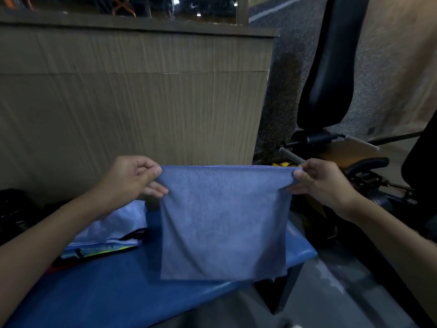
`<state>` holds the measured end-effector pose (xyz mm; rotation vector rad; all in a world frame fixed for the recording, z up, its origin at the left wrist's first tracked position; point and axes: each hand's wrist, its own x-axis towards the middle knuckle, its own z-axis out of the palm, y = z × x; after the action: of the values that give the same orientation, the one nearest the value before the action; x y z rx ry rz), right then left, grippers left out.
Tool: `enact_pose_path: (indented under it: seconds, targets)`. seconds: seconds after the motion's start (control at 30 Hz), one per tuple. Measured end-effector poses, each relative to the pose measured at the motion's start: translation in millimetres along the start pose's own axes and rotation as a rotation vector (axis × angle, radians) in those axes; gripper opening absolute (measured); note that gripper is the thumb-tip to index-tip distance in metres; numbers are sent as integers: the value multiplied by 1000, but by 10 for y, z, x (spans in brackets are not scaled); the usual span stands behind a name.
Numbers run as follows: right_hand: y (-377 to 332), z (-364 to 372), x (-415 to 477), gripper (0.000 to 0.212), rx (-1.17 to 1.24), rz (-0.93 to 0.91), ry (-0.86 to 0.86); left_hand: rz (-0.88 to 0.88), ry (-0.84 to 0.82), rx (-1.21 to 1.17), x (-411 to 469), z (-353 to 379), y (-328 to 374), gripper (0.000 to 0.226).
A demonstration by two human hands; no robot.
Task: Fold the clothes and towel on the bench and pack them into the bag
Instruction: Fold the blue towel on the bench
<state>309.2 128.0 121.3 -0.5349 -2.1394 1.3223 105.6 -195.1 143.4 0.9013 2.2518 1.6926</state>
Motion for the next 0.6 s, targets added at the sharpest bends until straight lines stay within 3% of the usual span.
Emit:
enact_pose_path:
  seconds: [0.2, 0.3, 0.4, 0.53, 0.6]
  targets:
    - [-68, 42, 372, 13, -66, -188, 105, 173, 59, -80, 415, -17, -16, 21]
    - [-31, 42, 271, 9, -161, -276, 60, 183, 25, -72, 289, 1, -80, 16]
    - [311, 31, -2, 24, -204, -244, -57, 96, -46, -67, -14, 104, -398, 10]
    - [978, 102, -548, 48, -264, -62, -219, -110, -175, 5, -545, 287, -1152, 12]
    - [1287, 191, -818, 39, -293, 18, -291, -220, -230, 22, -815, 380, -1479, 13]
